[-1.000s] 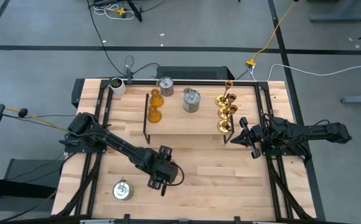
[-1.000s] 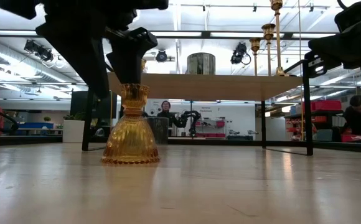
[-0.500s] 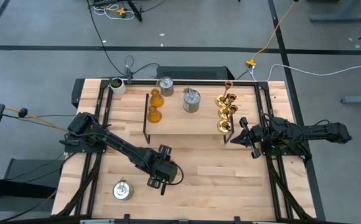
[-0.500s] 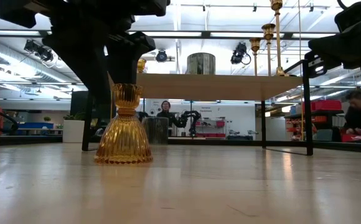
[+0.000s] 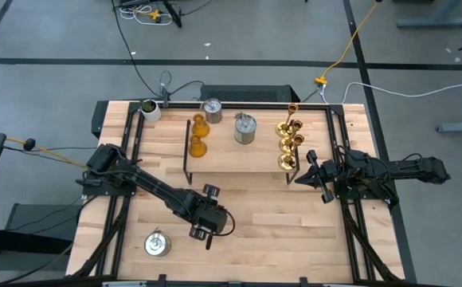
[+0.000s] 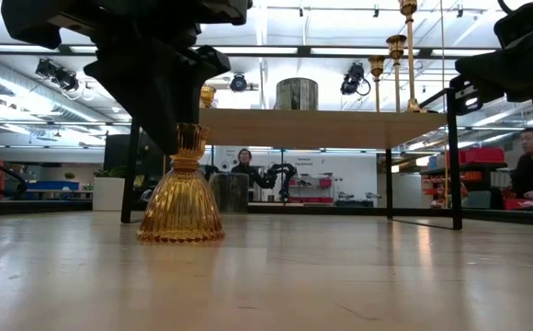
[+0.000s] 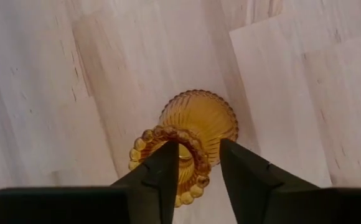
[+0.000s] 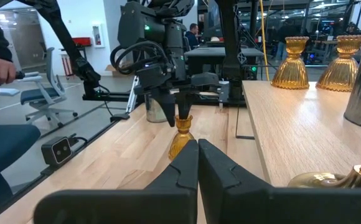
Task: Pick & Place candle stick holders
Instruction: Put the glass candle holder on the shelf aligned with the other glass candle holder
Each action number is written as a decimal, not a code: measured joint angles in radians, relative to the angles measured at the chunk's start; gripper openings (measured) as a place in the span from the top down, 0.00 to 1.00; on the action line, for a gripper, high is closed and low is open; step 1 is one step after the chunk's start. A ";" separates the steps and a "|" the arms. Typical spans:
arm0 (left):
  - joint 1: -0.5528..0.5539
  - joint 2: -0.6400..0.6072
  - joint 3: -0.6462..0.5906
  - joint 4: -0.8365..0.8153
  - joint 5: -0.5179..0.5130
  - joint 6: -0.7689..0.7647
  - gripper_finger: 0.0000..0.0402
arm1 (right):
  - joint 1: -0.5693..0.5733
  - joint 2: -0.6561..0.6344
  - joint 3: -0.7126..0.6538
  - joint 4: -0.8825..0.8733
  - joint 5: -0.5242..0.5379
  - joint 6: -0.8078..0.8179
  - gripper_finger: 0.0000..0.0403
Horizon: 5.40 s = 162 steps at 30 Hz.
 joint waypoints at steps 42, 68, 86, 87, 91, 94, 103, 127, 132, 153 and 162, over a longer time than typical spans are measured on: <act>0.048 0.001 0.290 -0.260 0.091 -0.029 0.86 | 0.000 0.000 0.000 0.000 0.000 0.000 0.97; 0.126 -0.030 0.481 -0.475 0.167 -0.024 0.90 | 0.000 0.000 0.000 0.000 0.000 0.000 0.97; 0.210 -0.175 0.480 -0.617 0.145 0.039 0.90 | 0.000 0.000 0.000 0.000 0.000 0.000 0.97; 0.220 -0.177 0.480 -0.624 0.134 0.039 0.90 | 0.000 0.000 0.000 0.000 0.000 0.000 0.97; 0.264 -0.179 0.480 -0.637 0.113 0.040 0.90 | 0.000 0.000 0.000 -0.002 0.000 0.000 0.97; 0.295 -0.180 0.480 -0.641 0.113 0.040 0.89 | 0.000 0.000 0.000 -0.002 0.000 0.000 0.97; 0.344 -0.180 0.480 -0.696 0.113 0.028 0.89 | 0.000 0.000 0.000 -0.002 0.000 0.000 0.97; 0.411 -0.178 0.415 -0.714 0.094 0.060 0.89 | 0.000 0.000 0.000 -0.001 0.000 0.000 0.97; 0.411 -0.178 0.414 -0.712 0.048 0.066 0.89 | 0.000 0.000 0.000 -0.001 0.000 0.000 0.97; 0.407 -0.178 0.414 -0.712 0.012 0.106 0.88 | 0.000 0.000 0.000 -0.001 0.000 0.000 0.97; 0.407 -0.178 0.414 -0.712 0.011 0.107 0.80 | 0.000 0.000 0.000 -0.001 0.000 0.000 0.97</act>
